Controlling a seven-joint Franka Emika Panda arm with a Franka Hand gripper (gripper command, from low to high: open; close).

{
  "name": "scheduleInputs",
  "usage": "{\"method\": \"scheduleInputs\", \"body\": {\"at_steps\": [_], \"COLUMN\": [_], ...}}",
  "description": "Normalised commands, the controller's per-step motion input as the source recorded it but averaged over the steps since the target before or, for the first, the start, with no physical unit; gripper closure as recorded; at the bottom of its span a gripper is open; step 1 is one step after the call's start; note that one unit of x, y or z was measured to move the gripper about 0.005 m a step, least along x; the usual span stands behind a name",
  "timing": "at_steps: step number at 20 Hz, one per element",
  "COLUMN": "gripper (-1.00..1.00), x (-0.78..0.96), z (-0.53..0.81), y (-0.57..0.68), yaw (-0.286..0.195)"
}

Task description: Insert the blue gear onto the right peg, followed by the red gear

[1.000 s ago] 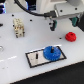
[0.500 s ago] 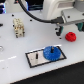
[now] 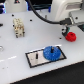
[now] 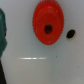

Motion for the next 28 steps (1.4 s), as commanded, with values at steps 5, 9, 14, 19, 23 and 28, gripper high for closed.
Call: {"method": "scheduleInputs", "body": {"at_steps": [5,9,14,19,23,28], "gripper": [-1.00,-1.00,-1.00,1.00,1.00,1.00], "x": [-0.15,-0.13,-0.12,-0.27,-0.23,-0.19], "z": [-0.30,-0.31,-0.25,-0.11,-0.11,-0.08], "y": [0.05,0.02,0.01,0.01,0.02,0.03], "yaw": [0.000,0.000,0.000,0.000,0.000,0.000]}}
